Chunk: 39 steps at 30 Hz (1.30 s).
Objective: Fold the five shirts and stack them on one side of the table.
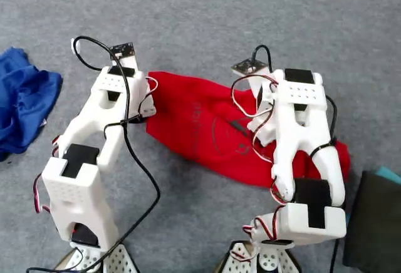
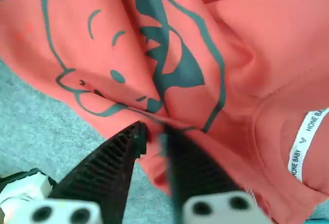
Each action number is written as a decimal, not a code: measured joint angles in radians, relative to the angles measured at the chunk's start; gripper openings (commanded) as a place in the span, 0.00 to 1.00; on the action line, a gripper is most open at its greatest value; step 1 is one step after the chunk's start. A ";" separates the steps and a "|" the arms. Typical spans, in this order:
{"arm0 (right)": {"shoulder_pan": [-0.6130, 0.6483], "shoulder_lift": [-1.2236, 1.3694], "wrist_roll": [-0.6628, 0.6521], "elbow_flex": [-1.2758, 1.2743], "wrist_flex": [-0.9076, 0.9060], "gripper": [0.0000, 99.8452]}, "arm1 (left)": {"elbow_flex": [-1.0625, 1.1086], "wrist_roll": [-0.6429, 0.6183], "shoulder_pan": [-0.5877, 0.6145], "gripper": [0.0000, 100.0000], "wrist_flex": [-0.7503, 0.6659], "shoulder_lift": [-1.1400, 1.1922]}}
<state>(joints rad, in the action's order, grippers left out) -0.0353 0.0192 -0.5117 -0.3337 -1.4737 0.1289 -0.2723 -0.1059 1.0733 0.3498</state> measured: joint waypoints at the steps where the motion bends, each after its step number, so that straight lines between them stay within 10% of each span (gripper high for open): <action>1: 0.000 0.000 0.000 0.006 -0.006 0.00 | 0.012 -0.009 0.000 0.02 -0.018 0.000; 16: -0.106 -0.041 0.064 0.330 -0.290 0.02 | 0.041 -0.025 0.011 0.02 -0.061 -0.003; 26: -0.186 -0.153 0.064 0.152 -0.282 0.35 | 0.041 -0.025 0.011 0.02 -0.061 -0.003; 35: 0.025 0.021 0.114 -0.021 -0.040 0.00 | 0.041 -0.025 0.011 0.02 -0.061 -0.003; 39: 0.032 0.117 0.198 0.095 -0.031 0.05 | 0.041 -0.025 0.011 0.02 -0.061 -0.003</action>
<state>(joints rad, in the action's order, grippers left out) -0.0031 0.1358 -0.3138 -0.2386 -1.5044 0.1703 -0.2969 -0.0951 1.0119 0.3468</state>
